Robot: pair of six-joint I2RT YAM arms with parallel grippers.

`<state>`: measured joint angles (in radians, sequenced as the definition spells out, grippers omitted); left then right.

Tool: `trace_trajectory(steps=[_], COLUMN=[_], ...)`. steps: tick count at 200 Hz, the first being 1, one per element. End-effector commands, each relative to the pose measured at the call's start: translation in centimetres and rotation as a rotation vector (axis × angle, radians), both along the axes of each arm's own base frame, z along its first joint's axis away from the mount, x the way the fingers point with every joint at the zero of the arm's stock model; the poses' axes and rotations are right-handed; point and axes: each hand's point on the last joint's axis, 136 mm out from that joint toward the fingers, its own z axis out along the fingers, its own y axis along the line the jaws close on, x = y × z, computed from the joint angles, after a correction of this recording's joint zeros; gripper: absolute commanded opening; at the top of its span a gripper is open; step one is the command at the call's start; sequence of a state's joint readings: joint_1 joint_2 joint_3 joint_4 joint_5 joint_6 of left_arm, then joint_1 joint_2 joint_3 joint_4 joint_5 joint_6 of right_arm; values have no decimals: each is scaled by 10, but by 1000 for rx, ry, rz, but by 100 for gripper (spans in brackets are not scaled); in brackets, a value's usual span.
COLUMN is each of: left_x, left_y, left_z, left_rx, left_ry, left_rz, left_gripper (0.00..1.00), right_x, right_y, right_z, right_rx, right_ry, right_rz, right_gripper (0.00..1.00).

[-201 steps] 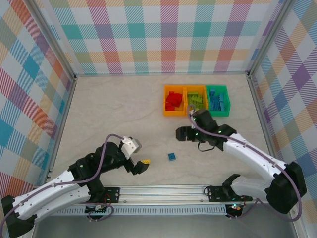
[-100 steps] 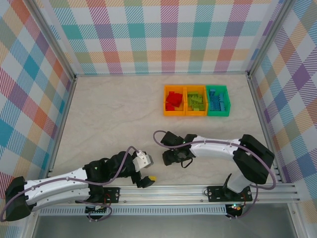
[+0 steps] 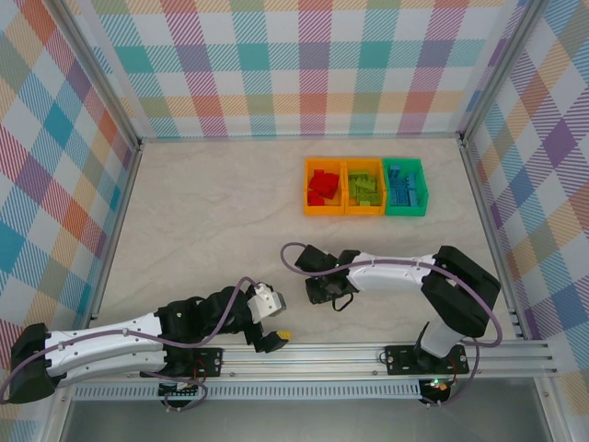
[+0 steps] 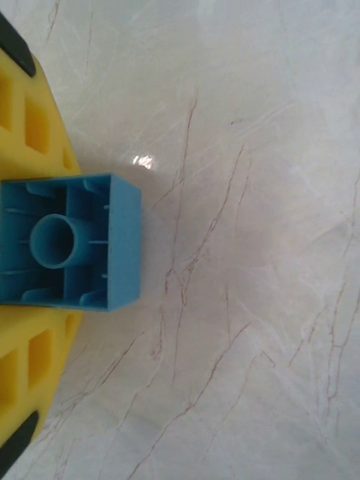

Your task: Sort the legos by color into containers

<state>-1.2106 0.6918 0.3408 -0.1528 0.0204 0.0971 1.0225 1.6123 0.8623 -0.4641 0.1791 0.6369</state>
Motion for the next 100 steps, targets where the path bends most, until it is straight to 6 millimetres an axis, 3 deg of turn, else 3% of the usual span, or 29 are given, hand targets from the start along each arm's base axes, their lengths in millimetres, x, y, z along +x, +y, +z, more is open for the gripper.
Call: trace_trajectory(steps=[1, 28, 49, 77, 100], left_x=[-1, -1, 15, 52, 89], left_y=[-4, -11, -15, -13, -2], left_z=[5, 21, 43, 79, 99], left_rx=[-33, -99, -188, -326, -364], left_ry=[-12, -35, -78, -137, -151], left_rz=[-9, -20, 61, 288, 539], left_gripper=[100, 100, 100, 100, 100], right_x=[-1, 3, 14, 51, 97], right_y=[1, -9, -23, -58, -96], right_z=[10, 32, 58, 102, 140], right_rx=[46, 94, 127, 224, 291], right_ry=[-31, -94, -145, -232, -331], right_rz=[0, -24, -60, -157, -247], right_gripper=[28, 28, 28, 27, 26])
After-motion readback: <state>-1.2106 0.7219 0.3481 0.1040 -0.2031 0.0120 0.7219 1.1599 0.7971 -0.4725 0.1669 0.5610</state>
